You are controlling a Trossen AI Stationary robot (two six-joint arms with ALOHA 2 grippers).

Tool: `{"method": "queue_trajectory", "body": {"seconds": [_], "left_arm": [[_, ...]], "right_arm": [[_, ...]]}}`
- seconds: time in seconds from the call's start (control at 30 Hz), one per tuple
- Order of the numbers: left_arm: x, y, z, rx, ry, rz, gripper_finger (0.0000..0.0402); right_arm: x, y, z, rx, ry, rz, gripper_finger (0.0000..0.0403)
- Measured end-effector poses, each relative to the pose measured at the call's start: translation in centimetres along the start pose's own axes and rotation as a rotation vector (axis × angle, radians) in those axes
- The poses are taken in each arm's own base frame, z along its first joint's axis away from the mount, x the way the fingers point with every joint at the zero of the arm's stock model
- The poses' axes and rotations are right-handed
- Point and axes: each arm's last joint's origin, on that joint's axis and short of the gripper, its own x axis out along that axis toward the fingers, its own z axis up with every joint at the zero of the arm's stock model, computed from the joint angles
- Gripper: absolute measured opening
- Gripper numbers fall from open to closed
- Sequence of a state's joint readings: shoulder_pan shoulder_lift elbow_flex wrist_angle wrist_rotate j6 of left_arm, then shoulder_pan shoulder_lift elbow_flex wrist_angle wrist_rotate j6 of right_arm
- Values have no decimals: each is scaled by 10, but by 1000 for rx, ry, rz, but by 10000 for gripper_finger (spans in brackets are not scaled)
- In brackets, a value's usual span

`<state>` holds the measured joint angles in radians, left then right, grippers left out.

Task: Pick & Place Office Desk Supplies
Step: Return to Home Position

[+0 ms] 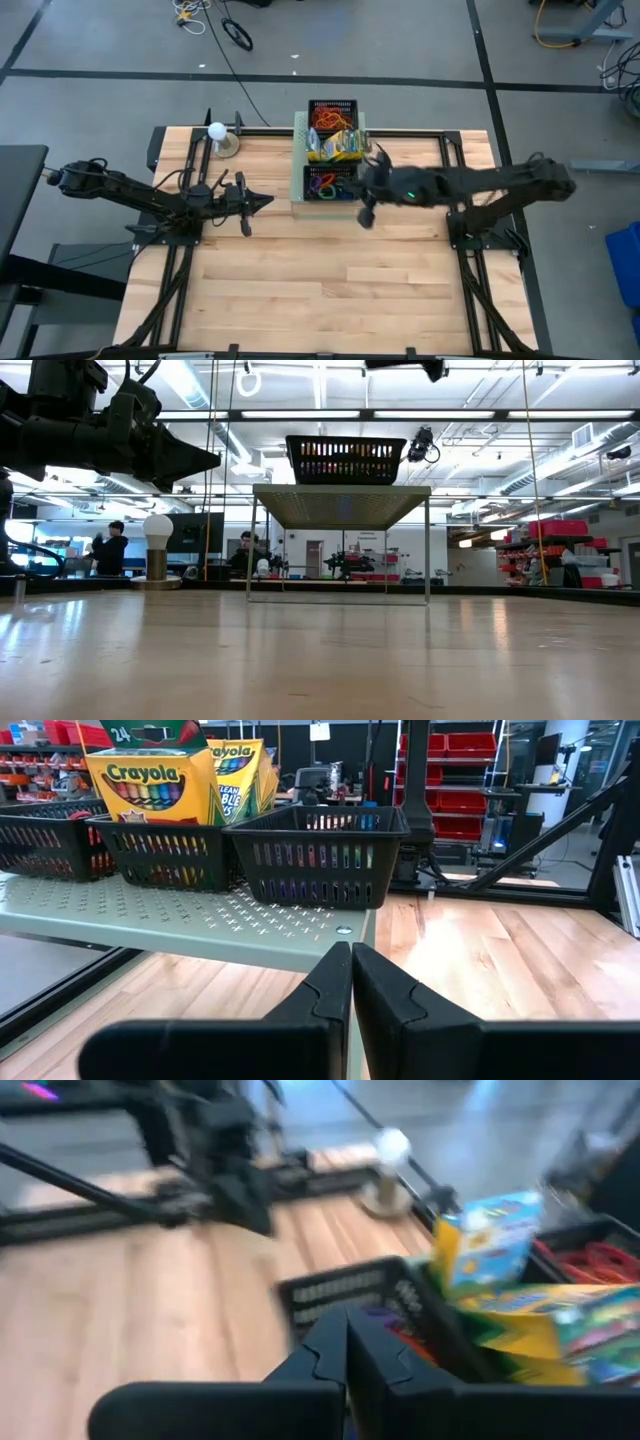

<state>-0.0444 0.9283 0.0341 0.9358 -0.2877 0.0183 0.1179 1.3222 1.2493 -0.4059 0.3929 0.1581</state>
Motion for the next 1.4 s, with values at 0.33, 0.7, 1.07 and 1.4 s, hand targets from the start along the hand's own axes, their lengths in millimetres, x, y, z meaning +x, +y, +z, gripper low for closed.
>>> {"method": "queue_trajectory", "body": {"seconds": [0.33, 0.7, 1.07, 1.4], "left_arm": [[0, 0, 0, 0, -1, 0, 21], [0, 0, 1, -29, -8, 0, 21], [0, -1, -2, -191, 26, -54, 14], [-4, -11, 2, -162, 23, -524, 14]], "right_arm": [[-31, 12, -79, -81, -127, 140, 1], [-63, -8, -116, -110, -235, 207, 0], [-79, -26, -151, -75, -313, 240, 0], [-88, -33, -153, -78, -361, 242, 4]]}}
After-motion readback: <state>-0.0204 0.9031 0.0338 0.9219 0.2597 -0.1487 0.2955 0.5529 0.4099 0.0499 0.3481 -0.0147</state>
